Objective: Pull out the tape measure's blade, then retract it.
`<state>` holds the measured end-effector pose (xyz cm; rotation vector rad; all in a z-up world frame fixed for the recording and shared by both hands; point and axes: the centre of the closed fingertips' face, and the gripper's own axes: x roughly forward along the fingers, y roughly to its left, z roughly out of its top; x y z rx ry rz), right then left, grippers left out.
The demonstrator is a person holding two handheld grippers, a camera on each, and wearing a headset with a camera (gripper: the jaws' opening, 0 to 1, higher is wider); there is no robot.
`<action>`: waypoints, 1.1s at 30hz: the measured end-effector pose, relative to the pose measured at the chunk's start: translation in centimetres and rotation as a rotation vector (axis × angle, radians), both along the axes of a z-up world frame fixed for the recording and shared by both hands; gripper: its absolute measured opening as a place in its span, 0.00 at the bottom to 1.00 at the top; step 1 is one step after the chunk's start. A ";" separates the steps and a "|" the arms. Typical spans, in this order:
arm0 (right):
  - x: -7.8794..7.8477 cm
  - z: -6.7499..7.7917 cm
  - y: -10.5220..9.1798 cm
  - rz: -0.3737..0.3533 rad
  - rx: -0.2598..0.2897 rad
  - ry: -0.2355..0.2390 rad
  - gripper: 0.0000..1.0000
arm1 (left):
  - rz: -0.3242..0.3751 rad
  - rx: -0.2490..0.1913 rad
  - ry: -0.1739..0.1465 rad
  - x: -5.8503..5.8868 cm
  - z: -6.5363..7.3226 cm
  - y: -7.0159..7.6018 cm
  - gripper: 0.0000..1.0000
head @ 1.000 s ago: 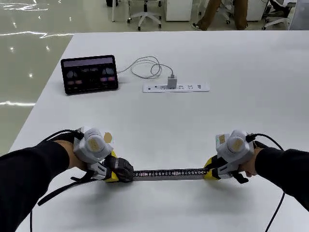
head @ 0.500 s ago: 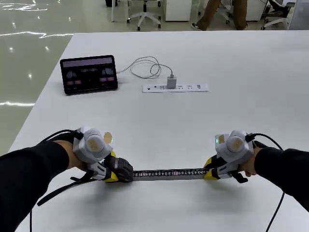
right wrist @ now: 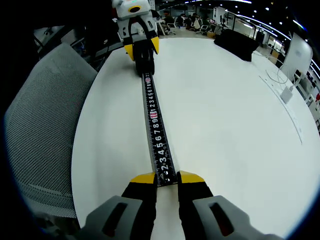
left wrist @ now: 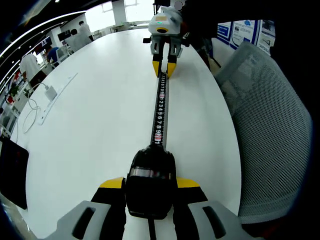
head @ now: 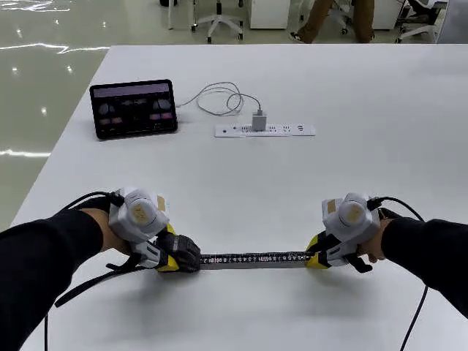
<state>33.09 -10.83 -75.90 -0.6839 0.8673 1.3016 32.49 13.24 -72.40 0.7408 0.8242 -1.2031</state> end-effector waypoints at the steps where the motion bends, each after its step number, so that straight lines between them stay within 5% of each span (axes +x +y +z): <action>1: 0.0 0.0 0.0 -0.001 0.000 0.003 0.12 | -0.001 0.000 -0.001 0.0 0.0 0.0 0.32; 22: -0.1 0.0 0.0 0.060 -0.055 -0.008 0.12 | -0.027 0.097 -0.015 -0.1 -1.1 1.0 0.35; 33: 0.5 0.2 -0.5 0.014 -0.067 -0.017 0.20 | 0.047 0.070 -0.005 0.5 -0.4 1.5 0.39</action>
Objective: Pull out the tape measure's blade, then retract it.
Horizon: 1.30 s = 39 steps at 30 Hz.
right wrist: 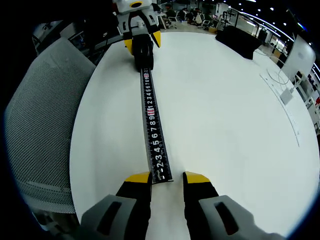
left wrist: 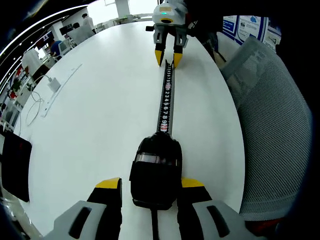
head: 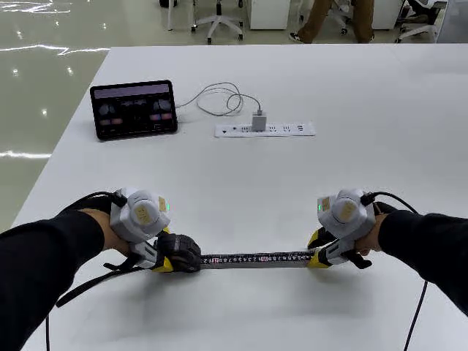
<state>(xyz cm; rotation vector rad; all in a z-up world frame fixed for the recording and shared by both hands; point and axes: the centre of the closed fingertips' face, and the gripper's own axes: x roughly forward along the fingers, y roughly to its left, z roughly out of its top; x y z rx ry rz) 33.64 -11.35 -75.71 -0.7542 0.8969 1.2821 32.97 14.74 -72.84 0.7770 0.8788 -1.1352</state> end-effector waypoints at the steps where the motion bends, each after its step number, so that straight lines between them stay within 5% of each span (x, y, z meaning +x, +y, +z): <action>1: 0.0 0.1 0.0 -0.005 0.001 0.001 0.21 | 0.005 -0.003 0.001 0.1 0.1 0.0 0.40; 9: -0.2 0.4 -0.4 -0.030 0.007 0.009 0.23 | 0.014 -0.038 -0.022 0.5 1.1 -0.4 0.53; 13: 0.0 0.7 -0.6 -0.065 0.026 0.016 0.26 | 0.041 -0.050 -0.039 1.0 1.4 -0.5 0.69; 30: -0.6 1.1 -0.6 -0.080 0.025 0.045 0.43 | 0.107 -0.069 -0.004 0.5 1.4 0.0 0.98; 39: -0.9 1.4 -0.3 -0.093 0.038 0.065 0.63 | 0.110 -0.083 -0.001 0.3 1.6 0.1 1.00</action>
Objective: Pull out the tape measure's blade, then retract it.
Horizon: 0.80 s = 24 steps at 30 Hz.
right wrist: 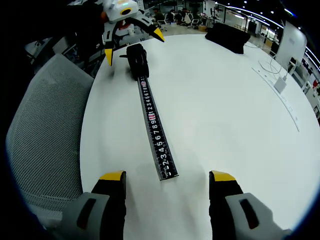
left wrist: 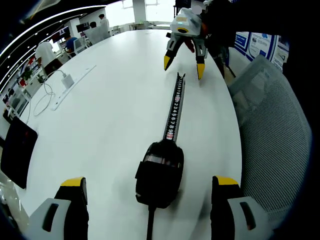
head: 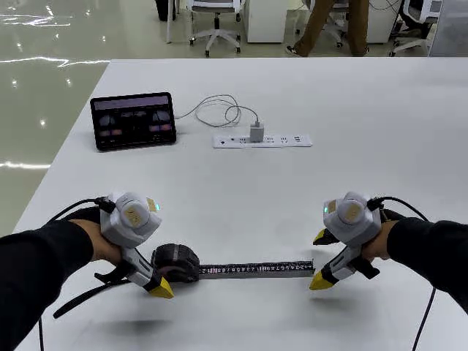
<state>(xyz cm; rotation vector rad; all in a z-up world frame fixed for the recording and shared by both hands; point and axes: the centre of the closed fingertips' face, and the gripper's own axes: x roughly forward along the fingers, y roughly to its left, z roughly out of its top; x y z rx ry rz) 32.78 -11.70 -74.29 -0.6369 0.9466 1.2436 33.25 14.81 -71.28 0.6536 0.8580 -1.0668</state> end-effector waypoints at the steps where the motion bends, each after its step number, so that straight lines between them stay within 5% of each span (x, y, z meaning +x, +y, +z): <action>1: -0.1 0.0 0.0 -0.004 0.001 0.008 0.64 | 0.003 -0.002 0.001 0.0 0.0 0.0 1.00; 12: -0.9 -0.1 0.2 -0.060 0.022 0.079 0.90 | 0.048 -0.035 0.002 0.3 0.1 0.2 1.00; 24: -0.4 0.8 0.5 -0.152 0.084 0.038 1.00 | 0.154 -0.120 -0.004 0.7 0.8 0.2 1.00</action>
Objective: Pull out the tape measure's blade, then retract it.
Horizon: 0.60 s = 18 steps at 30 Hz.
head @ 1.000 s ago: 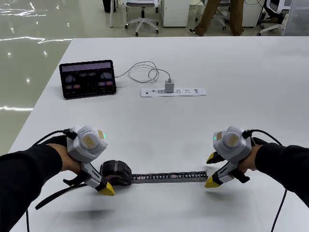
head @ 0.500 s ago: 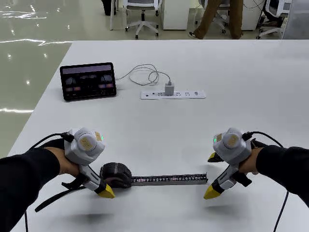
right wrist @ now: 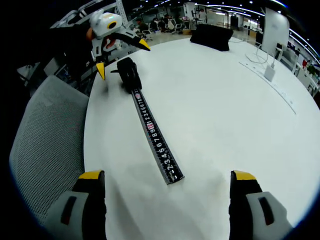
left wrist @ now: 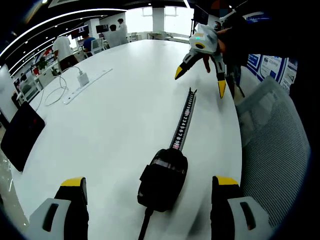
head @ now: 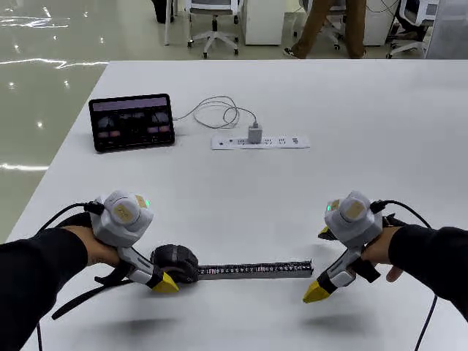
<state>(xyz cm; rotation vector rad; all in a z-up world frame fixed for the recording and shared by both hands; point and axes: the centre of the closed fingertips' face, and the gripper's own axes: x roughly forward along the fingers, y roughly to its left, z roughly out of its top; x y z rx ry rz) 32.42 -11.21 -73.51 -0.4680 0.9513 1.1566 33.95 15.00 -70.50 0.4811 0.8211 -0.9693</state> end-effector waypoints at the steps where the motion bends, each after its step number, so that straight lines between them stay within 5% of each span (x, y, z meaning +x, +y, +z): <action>1: 0.1 0.1 0.0 -0.014 0.007 -0.016 1.00 | 0.030 -0.017 -0.001 0.0 0.1 0.1 1.00; 4: 0.3 0.5 0.1 -0.062 0.041 -0.047 1.00 | 0.131 -0.013 0.003 0.2 0.1 1.3 0.99; 5: 0.2 0.6 0.1 -0.072 0.051 -0.051 1.00 | 0.152 -0.044 0.000 0.1 0.3 1.2 0.99; 12: 0.1 1.3 -0.8 -0.128 0.074 -0.102 1.00 | 0.237 -0.078 -0.122 0.9 1.6 2.7 1.00; 18: -0.2 2.4 -1.9 -0.195 0.122 -0.141 1.00 | 0.332 -0.137 -0.164 0.5 3.3 4.0 1.00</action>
